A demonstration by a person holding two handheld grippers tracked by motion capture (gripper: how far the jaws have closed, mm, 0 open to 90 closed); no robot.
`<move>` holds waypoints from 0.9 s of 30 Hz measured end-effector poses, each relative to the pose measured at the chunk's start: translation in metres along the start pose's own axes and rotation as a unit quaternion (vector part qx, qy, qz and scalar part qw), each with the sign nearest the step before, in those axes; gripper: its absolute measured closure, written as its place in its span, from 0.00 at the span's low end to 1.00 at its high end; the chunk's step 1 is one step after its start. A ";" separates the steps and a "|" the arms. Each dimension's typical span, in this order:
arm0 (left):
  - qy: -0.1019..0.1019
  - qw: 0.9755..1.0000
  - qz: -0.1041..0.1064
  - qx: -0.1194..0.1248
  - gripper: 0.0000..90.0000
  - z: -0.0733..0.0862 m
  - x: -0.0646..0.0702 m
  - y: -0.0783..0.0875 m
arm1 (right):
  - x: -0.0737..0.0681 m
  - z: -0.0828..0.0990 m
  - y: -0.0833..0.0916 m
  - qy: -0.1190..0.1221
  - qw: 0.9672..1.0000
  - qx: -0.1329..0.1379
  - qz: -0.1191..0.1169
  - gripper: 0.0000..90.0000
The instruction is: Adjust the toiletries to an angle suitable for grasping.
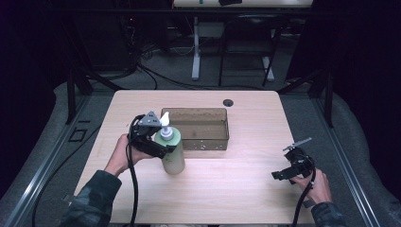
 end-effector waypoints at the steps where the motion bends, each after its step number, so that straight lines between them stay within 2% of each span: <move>1: 0.004 1.000 -0.003 0.002 0.13 0.000 0.001 0.000 | 0.000 0.000 0.000 -0.001 1.000 -0.001 0.000 0.02; 2: 0.004 1.000 -0.003 0.002 0.13 0.000 0.001 0.000 | 0.000 0.000 0.000 -0.001 1.000 -0.001 0.000 0.02; 5: 0.034 0.999 -0.013 0.022 0.12 0.001 0.004 0.001 | 0.000 0.000 0.000 0.004 1.000 -0.001 0.002 0.02; 7: 0.057 0.997 -0.026 0.036 0.10 0.001 0.005 0.003 | 0.000 0.001 0.000 0.004 1.000 -0.002 0.000 0.02; 9: 0.083 0.994 -0.045 0.046 0.07 0.002 0.008 0.003 | 0.000 0.001 0.000 0.004 1.000 -0.003 0.000 0.02; 10: 0.083 0.994 -0.045 0.046 0.07 0.002 0.008 0.003 | 0.000 0.001 0.000 0.004 1.000 -0.002 0.000 0.02; 11: 0.092 0.993 -0.067 0.044 0.08 0.004 0.014 0.001 | 0.000 0.000 0.000 0.005 1.000 -0.002 0.001 0.02; 12: 0.093 0.992 -0.078 0.045 0.10 0.004 0.015 -0.001 | 0.000 0.000 0.000 0.005 1.000 -0.003 0.000 0.02; 14: 0.092 0.990 -0.095 0.046 0.13 0.005 0.017 -0.002 | 0.000 0.000 0.000 0.003 1.000 -0.002 0.000 0.02; 17: 0.091 0.990 -0.094 0.044 0.13 0.005 0.016 -0.002 | 0.000 0.000 0.000 0.000 1.000 -0.001 -0.001 0.02; 21: 0.070 0.994 -0.074 0.024 0.13 0.002 0.013 -0.001 | 0.000 0.001 0.001 0.001 1.000 -0.003 0.000 0.02; 22: 0.060 0.996 -0.063 0.023 0.13 0.002 0.011 -0.001 | 0.000 0.000 0.000 0.004 1.000 -0.002 0.001 0.02; 25: 0.043 0.998 -0.039 0.017 0.13 0.002 0.006 -0.001 | 0.000 0.000 0.000 0.002 1.000 -0.002 -0.003 0.02; 27: 0.024 0.999 -0.023 0.006 0.13 0.000 0.001 0.000 | -0.001 0.000 0.000 -0.001 1.000 -0.001 -0.004 0.02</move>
Point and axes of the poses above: each handheld gripper's, and its own axes: y roughly backward along the jaws, z roughly out of its underside, x roughly to its right, the point moved 5 cm from there along -y, roughly forward along the jaws, and after that the axes turned 10 degrees about y, right-handed, at the moved point
